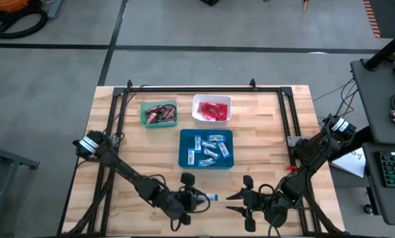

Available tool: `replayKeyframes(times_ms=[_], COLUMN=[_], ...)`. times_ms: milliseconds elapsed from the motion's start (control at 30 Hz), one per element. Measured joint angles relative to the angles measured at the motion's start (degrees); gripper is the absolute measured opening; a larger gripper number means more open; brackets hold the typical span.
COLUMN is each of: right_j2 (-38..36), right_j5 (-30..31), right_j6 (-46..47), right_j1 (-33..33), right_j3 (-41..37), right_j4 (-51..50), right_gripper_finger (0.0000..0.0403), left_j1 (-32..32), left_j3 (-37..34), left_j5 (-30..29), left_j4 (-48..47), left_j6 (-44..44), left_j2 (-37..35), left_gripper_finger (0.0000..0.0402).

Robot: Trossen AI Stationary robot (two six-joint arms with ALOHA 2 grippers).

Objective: Sort candy

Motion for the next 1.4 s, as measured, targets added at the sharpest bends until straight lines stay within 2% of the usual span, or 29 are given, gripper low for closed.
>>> replayKeyframes(times_ms=[233,433,533,667,833,1000,1233,1400], right_j2=[0.00,0.00,0.00,-0.31,-1.62,-3.98,-7.92,-10.44], right_j5=[0.01,0.44,0.53,0.55,-1.71,-4.69,-4.79,-4.64], right_j6=[-0.04,-1.53,-5.81,-13.41,-22.19,-24.11,-21.33,-21.69], right_j1=[-0.25,-2.33,-4.51,-8.30,-13.23,-17.47,-20.67,-21.03], right_j3=[0.00,0.09,0.09,0.09,0.11,0.11,0.11,0.11], right_j4=[0.33,1.04,1.04,1.11,0.44,-3.97,-13.61,-16.30], right_gripper_finger=[0.0128,0.0127,0.0128,0.0127,0.0127,0.0127,0.0127,0.0127], left_j1=[2.46,8.65,13.82,22.04,31.53,37.79,39.33,39.33], left_j3=[-8.96,-18.85,-23.94,-29.07,-30.97,-30.13,-29.56,-30.39], left_j5=[-0.76,-0.34,4.59,13.45,19.63,23.33,25.98,26.37], left_j4=[-0.78,2.41,7.30,14.81,16.51,15.41,14.92,14.74], left_j6=[2.48,4.32,6.55,7.09,7.52,4.67,4.43,3.92], left_j2=[-9.88,-19.28,-22.92,-24.25,-22.93,-22.13,-22.13,-22.10], left_gripper_finger=[0.0093,0.0093,0.0093,0.0093,0.0094,0.0094,0.0094,0.0094])
